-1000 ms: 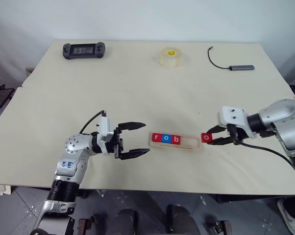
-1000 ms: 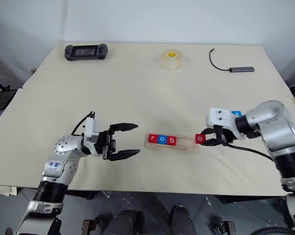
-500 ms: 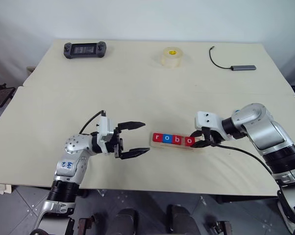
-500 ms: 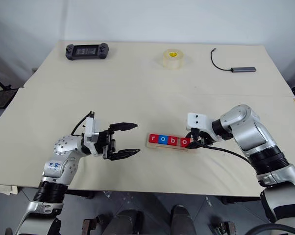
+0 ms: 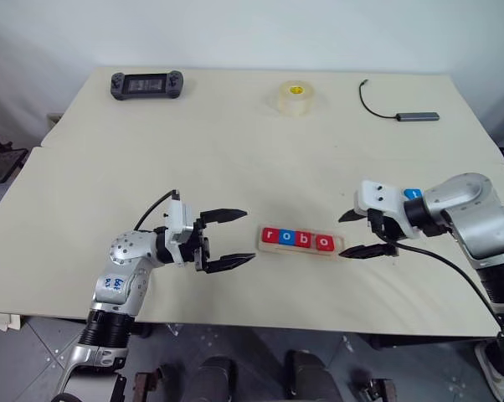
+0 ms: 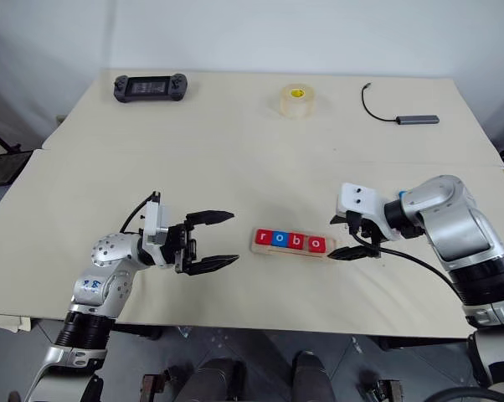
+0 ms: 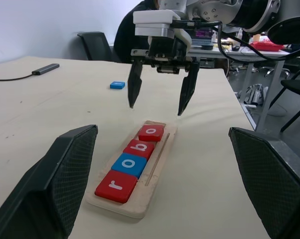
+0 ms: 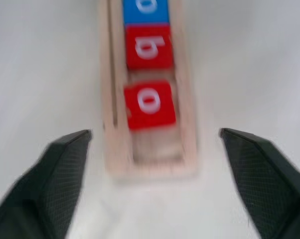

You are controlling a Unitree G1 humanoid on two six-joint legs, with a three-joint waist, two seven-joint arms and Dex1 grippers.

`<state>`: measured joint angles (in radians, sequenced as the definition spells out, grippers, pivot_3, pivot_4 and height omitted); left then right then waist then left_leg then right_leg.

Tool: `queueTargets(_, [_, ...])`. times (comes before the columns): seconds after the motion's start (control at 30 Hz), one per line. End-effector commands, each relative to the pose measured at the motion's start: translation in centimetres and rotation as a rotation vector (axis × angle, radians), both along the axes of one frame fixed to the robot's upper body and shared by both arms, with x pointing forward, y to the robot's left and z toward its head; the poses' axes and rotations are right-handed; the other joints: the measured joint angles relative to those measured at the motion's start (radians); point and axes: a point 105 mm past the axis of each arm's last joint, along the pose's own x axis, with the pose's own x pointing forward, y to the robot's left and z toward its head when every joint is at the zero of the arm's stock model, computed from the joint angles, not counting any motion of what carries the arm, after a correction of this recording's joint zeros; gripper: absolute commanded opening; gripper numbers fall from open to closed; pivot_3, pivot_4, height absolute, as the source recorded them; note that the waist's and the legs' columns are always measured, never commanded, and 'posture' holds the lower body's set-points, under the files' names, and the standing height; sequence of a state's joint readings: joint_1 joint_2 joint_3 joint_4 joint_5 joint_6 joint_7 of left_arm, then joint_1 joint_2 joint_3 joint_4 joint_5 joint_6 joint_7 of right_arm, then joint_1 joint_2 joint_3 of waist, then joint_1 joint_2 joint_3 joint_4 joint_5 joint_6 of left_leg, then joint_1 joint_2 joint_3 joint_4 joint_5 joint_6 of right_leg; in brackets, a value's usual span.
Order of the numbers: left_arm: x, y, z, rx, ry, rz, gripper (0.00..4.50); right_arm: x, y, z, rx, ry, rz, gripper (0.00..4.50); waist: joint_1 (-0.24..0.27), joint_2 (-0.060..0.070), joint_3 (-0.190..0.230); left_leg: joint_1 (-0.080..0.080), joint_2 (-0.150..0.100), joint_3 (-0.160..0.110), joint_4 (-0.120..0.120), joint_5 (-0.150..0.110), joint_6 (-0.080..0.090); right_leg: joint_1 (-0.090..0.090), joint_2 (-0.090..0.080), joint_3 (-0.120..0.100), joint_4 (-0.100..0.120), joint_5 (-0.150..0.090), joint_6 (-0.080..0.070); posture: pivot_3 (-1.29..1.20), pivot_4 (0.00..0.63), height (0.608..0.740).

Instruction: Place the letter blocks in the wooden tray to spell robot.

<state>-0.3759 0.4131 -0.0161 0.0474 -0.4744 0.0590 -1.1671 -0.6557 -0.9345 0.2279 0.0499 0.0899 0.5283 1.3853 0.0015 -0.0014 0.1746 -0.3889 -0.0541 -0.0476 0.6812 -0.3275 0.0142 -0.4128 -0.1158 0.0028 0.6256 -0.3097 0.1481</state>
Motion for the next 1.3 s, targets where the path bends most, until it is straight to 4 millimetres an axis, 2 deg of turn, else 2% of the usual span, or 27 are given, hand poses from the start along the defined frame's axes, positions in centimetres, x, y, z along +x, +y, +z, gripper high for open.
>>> queueTargets(0.03, [-0.2,-0.1,0.7,-0.014,-0.029,-0.013,4.5,0.5,-0.8,0.2,0.003,-0.034,-0.055,2.86,-0.004,0.0,0.0,0.0,0.0,0.0,0.0,0.0,0.0,0.0,0.0,0.0,0.0,0.0,0.0,0.0,0.15,0.74])
queueTargets(0.3, [-0.2,-0.1,0.8,-0.012,-0.033,-0.011,4.5,0.5,0.3,-1.2,0.01,0.005,-0.043,0.04,-0.002,0.0,0.0,0.0,0.0,0.001,0.0,0.0,0.0,0.0,0.0,0.0,0.0,0.0,0.0,0.0,0.15,0.74])
queueTargets(0.63, [-0.4,0.1,0.7,-0.017,-0.032,0.007,4.5,0.6,2.6,-1.7,0.029,0.029,0.002,0.04,-0.004,0.0,0.0,0.0,0.0,0.0,0.0,0.0,0.0,0.0,0.0,0.0,0.0,0.0,0.0,0.0,0.15,0.74])
queueTargets(0.9, [-0.5,0.1,0.7,-0.018,-0.029,0.008,4.5,0.8,3.0,-1.3,0.034,0.015,0.004,0.04,-0.002,0.0,0.0,0.0,0.0,0.0,0.0,0.0,0.0,0.0,0.0,0.0,0.0,0.0,0.0,0.0,0.15,0.74])
queueTargets(1.13, [-0.5,-0.1,0.7,-0.016,-0.025,-0.007,4.5,-0.7,1.4,-0.2,0.041,-0.021,-0.02,0.04,0.004,0.0,0.0,-0.001,0.0,0.0,0.0,0.0,0.0,0.0,0.0,0.0,0.0,0.0,0.0,0.0,0.15,0.74])
queueTargets(1.27, [-0.4,-0.2,0.6,-0.014,-0.019,-0.022,4.5,-1.6,-0.6,0.6,0.088,-0.068,-0.107,0.04,0.01,0.0,0.0,-0.001,0.0,0.0,0.0,0.0,0.0,0.0,0.0,0.0,0.0,0.0,0.0,0.0,0.15,0.74])
queueTargets(1.3, [-0.4,-0.2,0.6,-0.013,-0.017,-0.027,4.5,-1.9,-1.1,0.7,0.096,-0.077,-0.129,0.2,0.012,0.0,0.0,0.0,0.0,0.0,0.0,0.0,0.0,0.0,0.0,0.0,0.0,0.0,0.0,0.0,0.15,0.74])
